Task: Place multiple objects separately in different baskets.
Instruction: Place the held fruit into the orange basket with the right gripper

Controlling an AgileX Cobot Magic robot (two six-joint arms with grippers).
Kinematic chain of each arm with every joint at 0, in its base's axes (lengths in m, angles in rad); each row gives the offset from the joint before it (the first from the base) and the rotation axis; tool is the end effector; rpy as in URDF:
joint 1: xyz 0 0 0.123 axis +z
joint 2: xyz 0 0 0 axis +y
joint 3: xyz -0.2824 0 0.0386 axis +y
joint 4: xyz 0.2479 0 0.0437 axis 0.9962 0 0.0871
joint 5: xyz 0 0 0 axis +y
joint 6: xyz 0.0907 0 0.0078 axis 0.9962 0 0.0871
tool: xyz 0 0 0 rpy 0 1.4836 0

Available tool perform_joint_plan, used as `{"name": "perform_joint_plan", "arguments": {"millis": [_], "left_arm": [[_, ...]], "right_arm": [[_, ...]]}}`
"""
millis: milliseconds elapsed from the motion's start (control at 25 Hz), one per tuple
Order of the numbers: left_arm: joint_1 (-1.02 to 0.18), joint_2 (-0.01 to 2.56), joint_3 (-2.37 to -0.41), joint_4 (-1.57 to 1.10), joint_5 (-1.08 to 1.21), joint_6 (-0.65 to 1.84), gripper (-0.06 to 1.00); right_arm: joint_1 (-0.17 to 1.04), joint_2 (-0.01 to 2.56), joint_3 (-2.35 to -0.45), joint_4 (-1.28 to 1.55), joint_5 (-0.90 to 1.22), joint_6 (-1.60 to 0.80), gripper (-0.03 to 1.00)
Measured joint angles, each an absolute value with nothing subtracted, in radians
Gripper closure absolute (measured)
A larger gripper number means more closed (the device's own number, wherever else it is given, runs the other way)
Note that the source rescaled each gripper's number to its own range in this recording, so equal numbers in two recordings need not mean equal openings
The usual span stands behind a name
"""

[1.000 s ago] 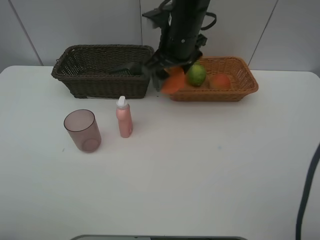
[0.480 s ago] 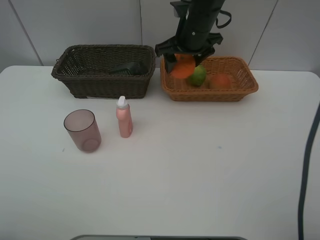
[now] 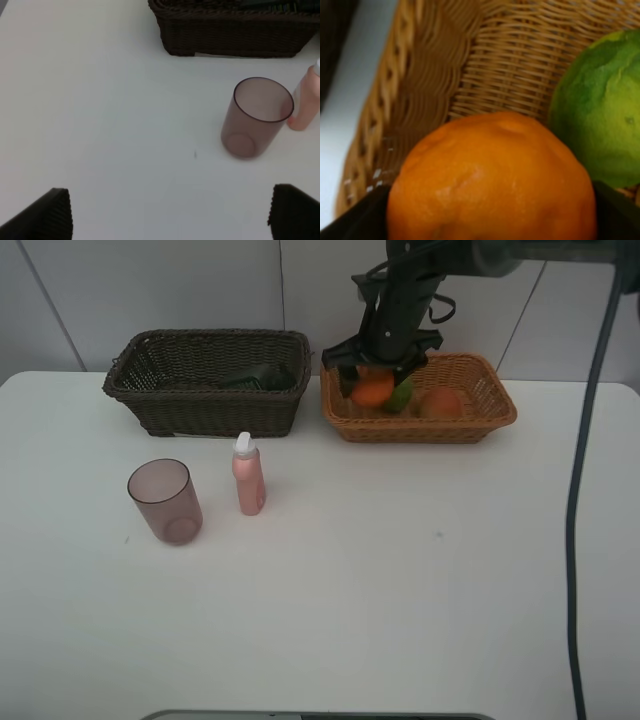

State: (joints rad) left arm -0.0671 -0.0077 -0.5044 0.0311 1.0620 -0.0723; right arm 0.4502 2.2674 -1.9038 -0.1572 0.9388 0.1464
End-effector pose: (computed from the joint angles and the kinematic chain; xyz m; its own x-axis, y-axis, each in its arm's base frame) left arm -0.0064 0.0029 0.2783 -0.4469 -0.0272 -0.8942 0.0173 0.9991 -0.0390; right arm 0.4461 0.2028 0.1830 -0.8617 -0.3581 -0.3595 -0.3462 0.9329 -0.0992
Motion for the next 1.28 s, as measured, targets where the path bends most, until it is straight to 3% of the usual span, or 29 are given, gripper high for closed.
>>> {"name": "perform_joint_plan", "arguments": {"millis": [520,600,680,760,1280], "left_arm": [[-0.067,-0.008,-0.504,0.032,1.062,-0.072,-0.05],[-0.067,-0.008,-0.504,0.032,1.062,-0.072,-0.05],[-0.067,-0.008,-0.504,0.032,1.062,-0.072,-0.05],[-0.067,-0.008,-0.504,0.032,1.062,-0.072,-0.05],[-0.067,-0.008,-0.504,0.032,1.062,-0.072,-0.05]], "right_arm": [[0.447,2.284,-1.905,-0.205,0.900,0.146,0.27],[0.447,2.284,-1.905,-0.214,0.900,0.146,0.21],[0.447,2.284,-1.907,-0.217,0.901,0.146,0.03],[0.447,2.284,-1.907,-0.217,0.905,0.146,-0.01],[0.431,2.145,-1.872,-0.110,1.061,0.218,-0.03]]}}
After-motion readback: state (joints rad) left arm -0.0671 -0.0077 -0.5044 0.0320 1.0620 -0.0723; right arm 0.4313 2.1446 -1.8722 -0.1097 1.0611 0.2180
